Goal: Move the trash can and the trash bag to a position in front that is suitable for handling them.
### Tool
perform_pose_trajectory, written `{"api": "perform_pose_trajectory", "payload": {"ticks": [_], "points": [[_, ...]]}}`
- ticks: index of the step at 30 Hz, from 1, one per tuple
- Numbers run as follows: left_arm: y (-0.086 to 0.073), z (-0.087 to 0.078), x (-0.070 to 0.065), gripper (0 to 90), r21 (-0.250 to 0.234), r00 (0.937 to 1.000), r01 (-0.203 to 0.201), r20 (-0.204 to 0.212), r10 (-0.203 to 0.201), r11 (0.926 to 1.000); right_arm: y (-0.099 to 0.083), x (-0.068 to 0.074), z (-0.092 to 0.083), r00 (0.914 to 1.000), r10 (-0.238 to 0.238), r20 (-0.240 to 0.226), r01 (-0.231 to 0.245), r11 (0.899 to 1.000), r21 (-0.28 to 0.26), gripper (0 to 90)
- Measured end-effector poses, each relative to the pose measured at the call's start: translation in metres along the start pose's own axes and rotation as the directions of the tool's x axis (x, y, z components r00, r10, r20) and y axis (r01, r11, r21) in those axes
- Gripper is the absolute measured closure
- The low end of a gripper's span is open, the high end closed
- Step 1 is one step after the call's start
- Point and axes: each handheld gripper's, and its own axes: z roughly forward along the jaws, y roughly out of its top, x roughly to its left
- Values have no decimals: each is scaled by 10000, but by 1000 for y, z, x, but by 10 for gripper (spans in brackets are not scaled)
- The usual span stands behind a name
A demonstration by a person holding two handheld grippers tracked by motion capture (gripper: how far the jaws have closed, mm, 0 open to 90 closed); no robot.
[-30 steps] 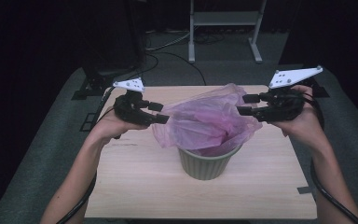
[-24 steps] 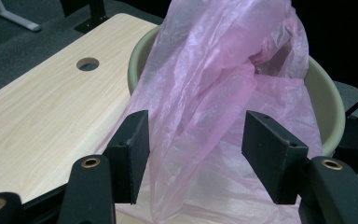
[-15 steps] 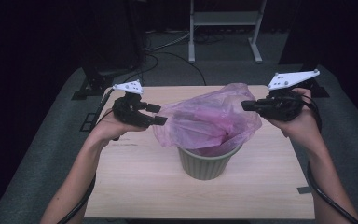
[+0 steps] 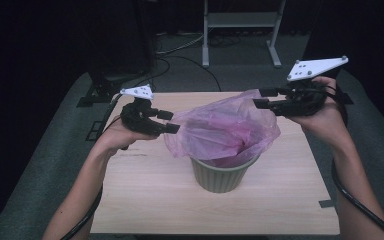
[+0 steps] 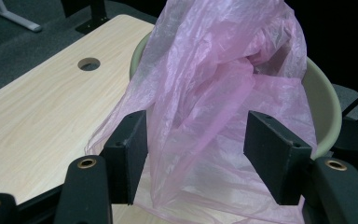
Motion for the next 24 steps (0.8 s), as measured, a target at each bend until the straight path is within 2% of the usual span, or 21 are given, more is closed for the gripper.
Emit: {"api": "perform_pose_trajectory", "payload": {"ticks": [2,4,9,10,14,16,24], "points": [[0,0,1,385,28,10000,33,-14,-33,10000,2,-2,6,9996,-257,65,257,9997,42,525],[-1,1,1,383,15,10000,56,8,-56,10000,3,-4,12,9978,-549,363,541,9983,238,519],[-2,2,2,376,26,10000,86,40,-86,10000,1,-15,28,9969,-575,537,539,9963,669,533],[-2,2,3,377,-23,9999,89,47,-89,10000,0,-17,31,9975,-484,514,444,9962,746,561],[-4,1,5,362,-85,9998,203,0,-203,9998,-5,-21,37,9992,-56,404,9,9933,1160,818],[-5,0,5,351,-115,9997,261,-22,-262,9996,-8,-20,35,9997,92,237,-121,9923,1234,882],[-8,4,5,265,-194,9987,446,-228,-450,9988,-21,-8,14,9996,84,-262,-53,9929,1188,900]]}}
